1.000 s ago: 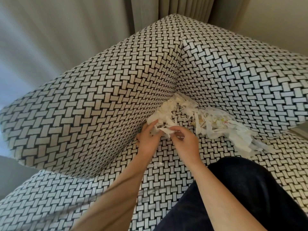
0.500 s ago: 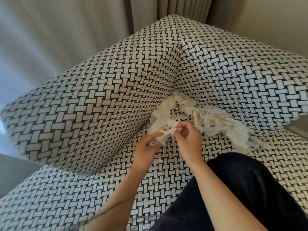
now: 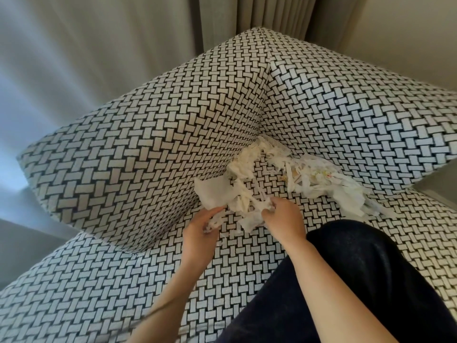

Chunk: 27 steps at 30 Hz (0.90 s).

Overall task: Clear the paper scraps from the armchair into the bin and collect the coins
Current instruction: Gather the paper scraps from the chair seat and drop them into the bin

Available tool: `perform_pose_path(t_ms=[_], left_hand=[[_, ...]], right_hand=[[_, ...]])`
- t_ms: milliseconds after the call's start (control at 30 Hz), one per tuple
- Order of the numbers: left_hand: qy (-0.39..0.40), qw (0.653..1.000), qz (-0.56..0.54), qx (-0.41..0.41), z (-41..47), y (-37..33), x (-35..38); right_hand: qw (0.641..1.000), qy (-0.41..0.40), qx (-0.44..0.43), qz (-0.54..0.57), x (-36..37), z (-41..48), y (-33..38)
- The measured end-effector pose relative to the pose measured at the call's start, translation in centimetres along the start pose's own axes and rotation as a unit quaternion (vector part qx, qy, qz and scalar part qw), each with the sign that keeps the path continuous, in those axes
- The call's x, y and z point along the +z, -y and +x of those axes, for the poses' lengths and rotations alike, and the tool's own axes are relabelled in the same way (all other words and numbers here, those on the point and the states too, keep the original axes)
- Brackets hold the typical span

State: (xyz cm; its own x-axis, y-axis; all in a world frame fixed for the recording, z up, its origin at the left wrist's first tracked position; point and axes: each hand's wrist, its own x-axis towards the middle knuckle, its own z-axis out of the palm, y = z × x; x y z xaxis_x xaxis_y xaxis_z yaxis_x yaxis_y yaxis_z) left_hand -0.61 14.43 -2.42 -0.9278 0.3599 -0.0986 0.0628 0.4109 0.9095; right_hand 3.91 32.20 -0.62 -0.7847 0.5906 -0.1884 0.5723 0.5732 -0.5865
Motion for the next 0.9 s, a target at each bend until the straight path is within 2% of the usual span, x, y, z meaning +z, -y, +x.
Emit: perform_pose_path(t_ms=[100, 200, 300, 467, 667, 767, 900], left_hand=[[-0.008, 0.999, 0.047, 0.003, -0.4, 0.4, -0.2], [-0.069, 0.992, 0.098, 0.03, -1.0, 0.1, -0.5], [-0.098, 0.989, 0.097, 0.044, -1.3, -0.3, -0.9], [-0.078, 0.992, 0.097, 0.022, -1.0, -0.5, -1.4], [-0.1, 0.989, 0.103, -0.021, -1.1, -0.1, -1.8], [-0.079, 0.989, 0.118, -0.032, -1.7, 0.4, -1.3], [-0.024, 0.99, 0.139, 0.005, -2.4, 1.5, 0.4]], right_hand=[[0.999, -0.025, -0.011, 0.02, -0.2, -0.1, 0.0], [0.996, -0.07, -0.015, 0.046, -0.7, -0.2, 0.0], [0.986, -0.129, -0.029, 0.1, -1.0, -0.3, 0.1], [0.962, -0.16, -0.006, 0.22, -1.6, -0.2, 0.4], [0.918, -0.155, 0.063, 0.359, -1.9, 0.2, 0.2], [0.909, -0.15, 0.08, 0.38, -1.8, 0.3, 0.1], [0.907, -0.151, 0.083, 0.384, -1.7, 0.3, 0.2]])
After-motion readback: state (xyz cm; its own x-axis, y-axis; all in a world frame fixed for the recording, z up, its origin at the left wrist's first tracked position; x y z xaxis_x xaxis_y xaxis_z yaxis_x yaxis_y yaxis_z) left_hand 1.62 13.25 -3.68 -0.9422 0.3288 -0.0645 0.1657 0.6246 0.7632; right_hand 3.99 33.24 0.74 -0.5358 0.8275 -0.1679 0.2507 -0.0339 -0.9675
